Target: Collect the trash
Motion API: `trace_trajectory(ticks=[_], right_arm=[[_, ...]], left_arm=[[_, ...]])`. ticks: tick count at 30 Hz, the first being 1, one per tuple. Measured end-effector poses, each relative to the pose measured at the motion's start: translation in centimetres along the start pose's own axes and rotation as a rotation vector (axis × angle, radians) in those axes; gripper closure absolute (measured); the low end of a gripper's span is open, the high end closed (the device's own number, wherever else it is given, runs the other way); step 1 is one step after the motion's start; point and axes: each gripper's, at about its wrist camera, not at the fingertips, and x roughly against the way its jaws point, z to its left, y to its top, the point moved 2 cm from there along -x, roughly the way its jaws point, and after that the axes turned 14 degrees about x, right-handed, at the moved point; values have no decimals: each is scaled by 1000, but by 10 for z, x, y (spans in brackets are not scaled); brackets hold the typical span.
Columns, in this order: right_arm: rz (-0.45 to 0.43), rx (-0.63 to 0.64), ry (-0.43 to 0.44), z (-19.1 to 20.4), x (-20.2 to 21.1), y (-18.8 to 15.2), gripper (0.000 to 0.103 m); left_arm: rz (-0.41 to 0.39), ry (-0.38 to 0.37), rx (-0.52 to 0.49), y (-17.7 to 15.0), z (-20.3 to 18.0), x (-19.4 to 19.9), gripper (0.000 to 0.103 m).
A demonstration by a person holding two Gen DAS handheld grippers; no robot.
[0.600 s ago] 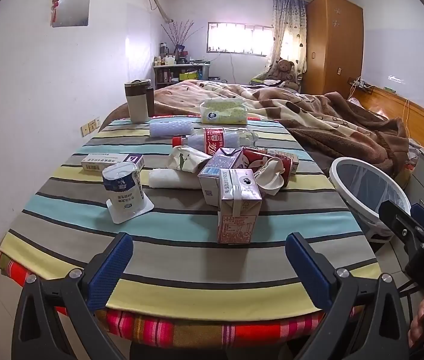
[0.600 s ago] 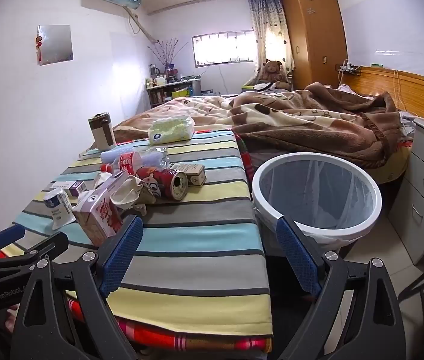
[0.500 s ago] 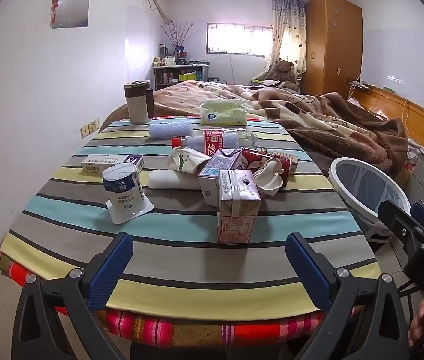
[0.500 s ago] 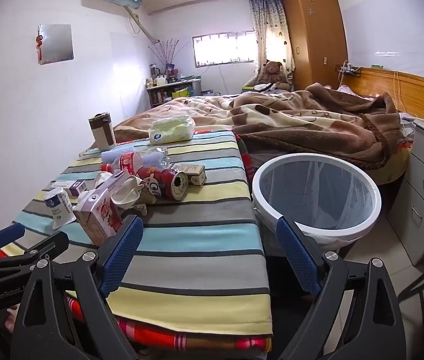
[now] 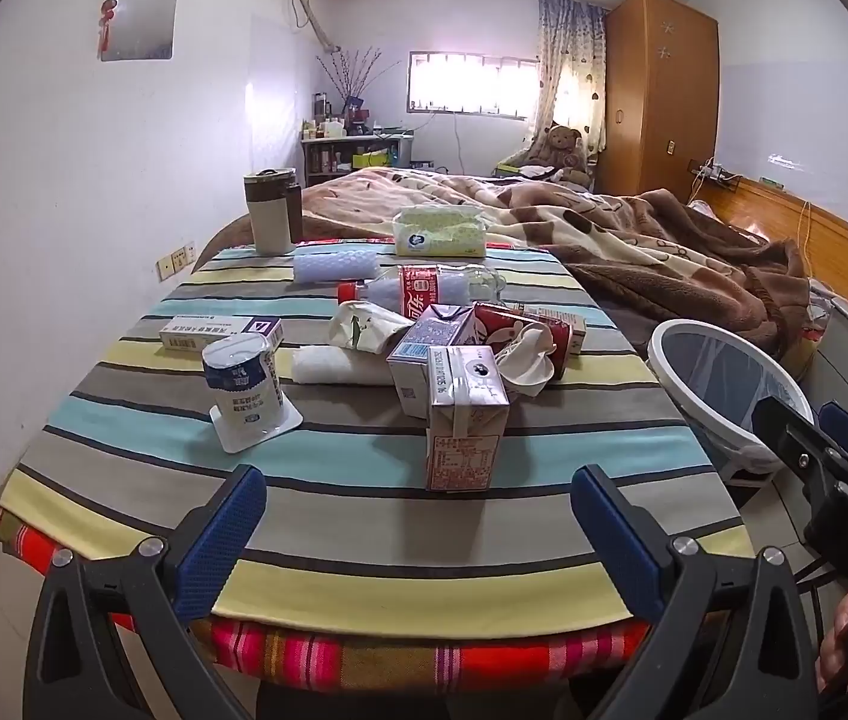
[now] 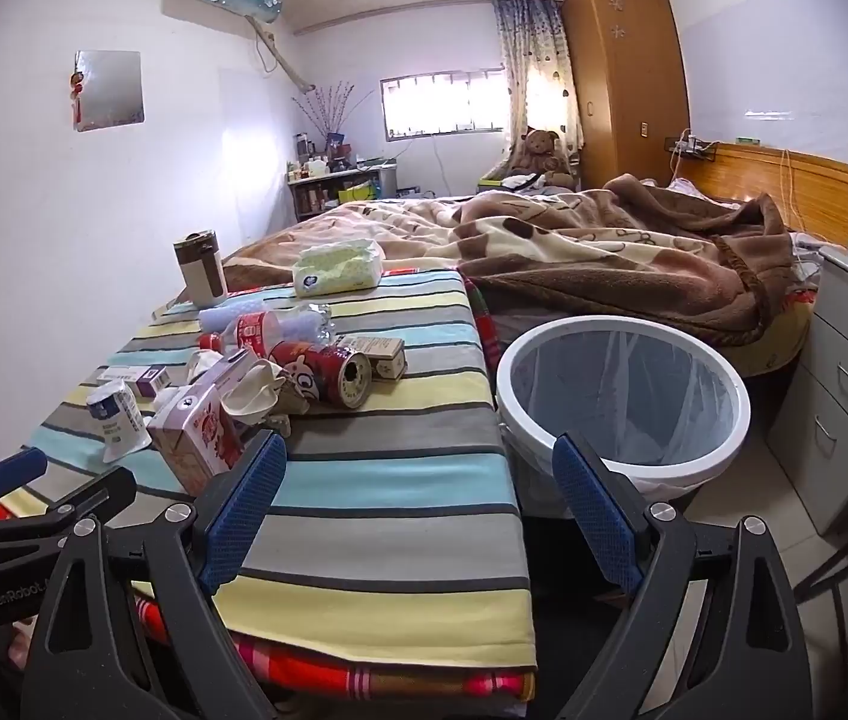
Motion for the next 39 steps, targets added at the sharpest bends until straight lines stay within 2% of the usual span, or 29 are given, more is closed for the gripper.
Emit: trace_trajectory(ticks=[39], right_arm=[[6,-2,-12,-1,0,0,11]], left_arm=[[-5,4,7,-1,3,-1,0]])
